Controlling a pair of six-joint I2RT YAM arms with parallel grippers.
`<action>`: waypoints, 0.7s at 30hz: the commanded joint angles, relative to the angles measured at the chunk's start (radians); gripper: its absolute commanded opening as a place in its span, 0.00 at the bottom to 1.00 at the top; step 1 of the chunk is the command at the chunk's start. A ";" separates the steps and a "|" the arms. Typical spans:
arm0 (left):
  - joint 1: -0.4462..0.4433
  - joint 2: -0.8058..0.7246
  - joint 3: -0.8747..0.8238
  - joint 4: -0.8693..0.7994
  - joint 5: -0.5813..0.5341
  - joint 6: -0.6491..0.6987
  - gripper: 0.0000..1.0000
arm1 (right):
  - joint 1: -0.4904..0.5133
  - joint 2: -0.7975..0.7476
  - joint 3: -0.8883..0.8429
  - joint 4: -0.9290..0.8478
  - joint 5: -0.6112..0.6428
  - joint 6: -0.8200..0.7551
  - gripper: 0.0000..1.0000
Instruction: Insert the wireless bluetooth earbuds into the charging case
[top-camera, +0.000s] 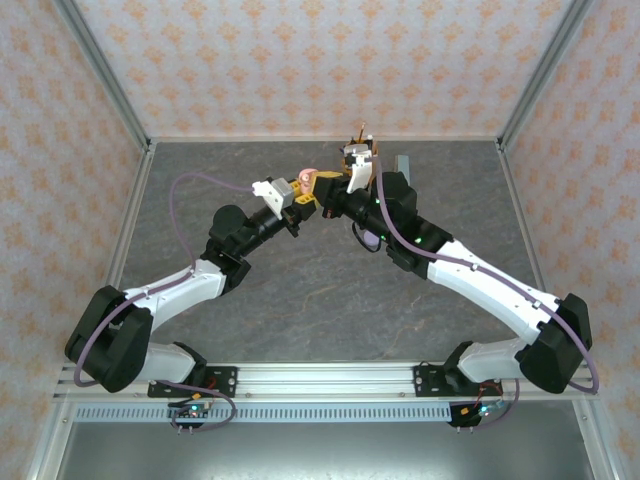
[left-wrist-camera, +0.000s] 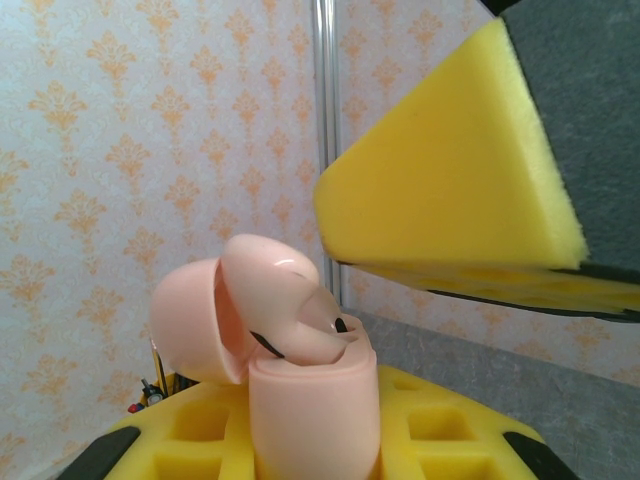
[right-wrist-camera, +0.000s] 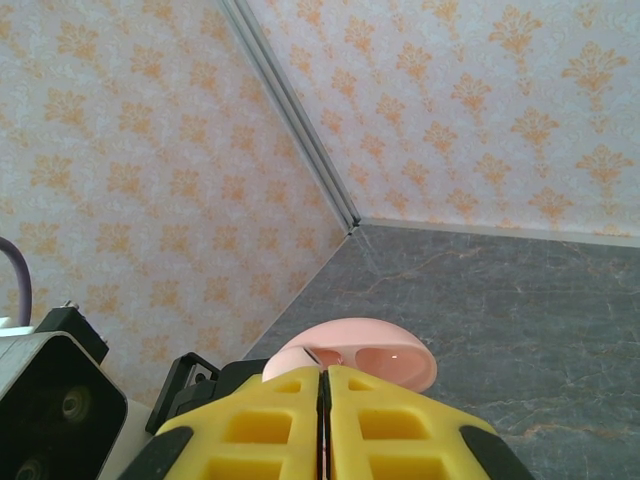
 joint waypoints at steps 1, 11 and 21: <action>-0.010 -0.012 0.022 0.030 -0.007 0.007 0.00 | 0.007 -0.053 -0.008 -0.001 0.033 0.005 0.12; -0.018 -0.119 -0.022 -0.093 0.061 0.140 0.00 | 0.007 -0.184 0.066 -0.293 0.128 0.097 0.47; -0.020 -0.104 0.027 -0.135 0.087 0.176 0.00 | 0.008 -0.119 0.226 -0.470 0.037 0.164 0.51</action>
